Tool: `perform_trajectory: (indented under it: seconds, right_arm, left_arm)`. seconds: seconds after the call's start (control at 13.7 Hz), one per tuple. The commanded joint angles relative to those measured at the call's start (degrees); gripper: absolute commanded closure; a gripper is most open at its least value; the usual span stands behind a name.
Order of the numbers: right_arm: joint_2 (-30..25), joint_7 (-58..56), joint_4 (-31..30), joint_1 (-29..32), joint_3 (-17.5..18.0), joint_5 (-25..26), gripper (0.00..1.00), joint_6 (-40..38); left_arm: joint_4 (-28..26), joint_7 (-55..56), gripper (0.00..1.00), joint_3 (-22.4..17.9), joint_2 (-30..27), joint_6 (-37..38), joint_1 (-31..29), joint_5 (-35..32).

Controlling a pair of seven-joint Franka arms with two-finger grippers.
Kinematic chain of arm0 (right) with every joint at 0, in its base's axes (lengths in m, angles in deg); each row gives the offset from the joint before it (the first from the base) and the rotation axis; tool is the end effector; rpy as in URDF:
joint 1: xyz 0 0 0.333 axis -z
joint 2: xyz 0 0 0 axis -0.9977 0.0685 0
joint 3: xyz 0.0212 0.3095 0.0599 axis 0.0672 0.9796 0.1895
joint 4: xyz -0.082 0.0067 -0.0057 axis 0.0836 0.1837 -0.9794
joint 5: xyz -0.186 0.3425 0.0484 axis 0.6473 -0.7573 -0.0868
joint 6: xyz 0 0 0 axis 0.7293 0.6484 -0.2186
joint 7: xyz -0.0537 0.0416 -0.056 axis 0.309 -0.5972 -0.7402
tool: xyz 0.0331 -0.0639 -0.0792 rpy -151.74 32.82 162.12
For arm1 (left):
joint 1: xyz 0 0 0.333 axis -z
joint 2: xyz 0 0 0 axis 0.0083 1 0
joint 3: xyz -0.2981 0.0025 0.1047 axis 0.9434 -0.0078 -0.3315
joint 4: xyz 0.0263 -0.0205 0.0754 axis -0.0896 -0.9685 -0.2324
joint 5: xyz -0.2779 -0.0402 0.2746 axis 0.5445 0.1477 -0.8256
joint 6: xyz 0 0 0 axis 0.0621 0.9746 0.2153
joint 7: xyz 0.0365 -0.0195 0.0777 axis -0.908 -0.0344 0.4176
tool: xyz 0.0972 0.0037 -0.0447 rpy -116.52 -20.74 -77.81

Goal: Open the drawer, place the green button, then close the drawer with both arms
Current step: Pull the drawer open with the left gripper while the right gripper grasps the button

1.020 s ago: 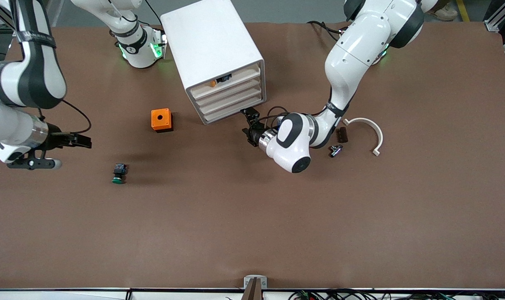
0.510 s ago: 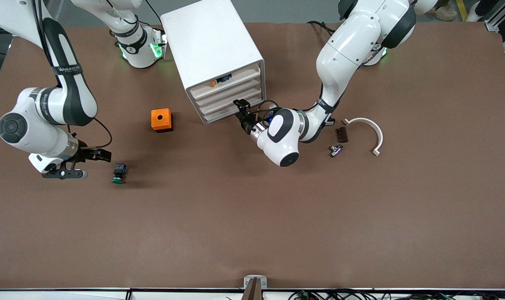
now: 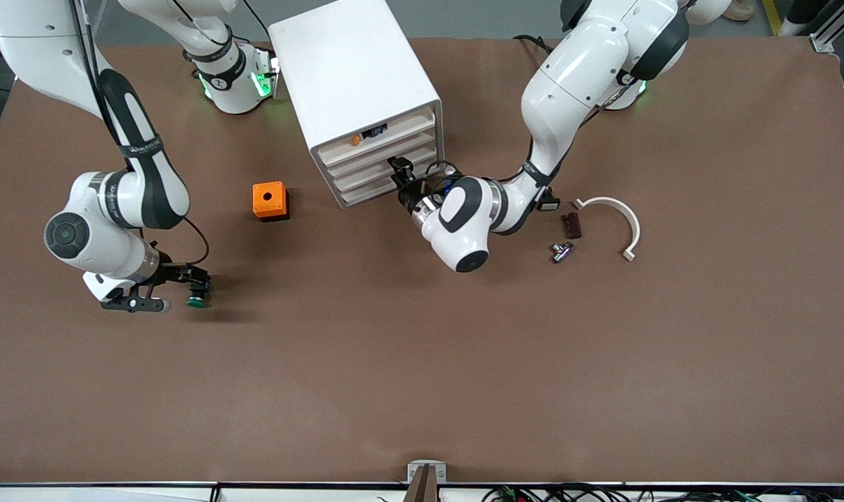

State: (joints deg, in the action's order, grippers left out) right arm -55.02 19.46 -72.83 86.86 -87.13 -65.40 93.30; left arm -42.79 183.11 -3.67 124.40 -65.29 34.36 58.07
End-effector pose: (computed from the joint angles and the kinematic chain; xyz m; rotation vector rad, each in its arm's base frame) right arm 0.5892 -0.0203 0.2276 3.1145 -0.0813 -0.1013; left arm 0.4357 -0.5218 0.1523 -1.2134 -1.8877 1.3762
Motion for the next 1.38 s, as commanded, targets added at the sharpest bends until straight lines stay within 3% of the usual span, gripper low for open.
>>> perform_trajectory:
  seconds: [0.0, 0.07, 0.15, 0.87, 0.95, 1.17, 1.24, 1.31]
  right_arm:
    - [2.5, 2.0, 0.2, -0.4, 0.0, 0.8, 0.00, 2.6]
    - [2.8, 2.0, 0.2, -0.3, 0.0, 0.8, 0.00, 2.7]
    - [3.1, 2.0, 0.2, -0.5, 0.0, 0.9, 0.00, 3.0]
    - [5.7, 4.3, -0.6, -0.4, 0.0, 0.8, 0.00, 5.6]
    - [5.7, 4.3, -0.7, -0.3, 0.0, 0.8, 0.07, 5.2]
    - [5.7, 4.4, -0.7, -0.4, 0.0, 0.8, 0.42, 5.1]
    - [5.7, 4.4, -0.7, -0.4, 0.0, 0.8, 0.53, 5.0]
    - [5.7, 4.4, -0.7, -0.4, 0.0, 0.8, 0.64, 4.5]
  left_arm:
    - [1.1, 1.0, 0.82, -0.4, 0.6, 0.8, 0.5, 1.2]
    - [1.1, 1.0, 0.93, -0.4, 0.7, 0.8, 0.4, 1.2]
    - [1.1, 0.8, 0.95, -0.4, 1.1, 0.8, 0.4, 1.1]
    - [4.6, -1.0, 0.95, -1.2, 1.3, 0.8, -8.1, 1.0]
    - [4.7, -2.0, 0.94, -1.8, 1.4, 0.2, -8.6, 1.0]
    - [4.8, -5.0, 0.76, -2.0, 1.3, 0.1, -10.0, 1.1]
    - [4.8, -5.7, 0.45, -2.0, 1.3, 0.1, -10.0, 1.1]
    - [4.8, -5.9, 0.00, -2.0, 1.0, 0.1, -10.1, 1.0]
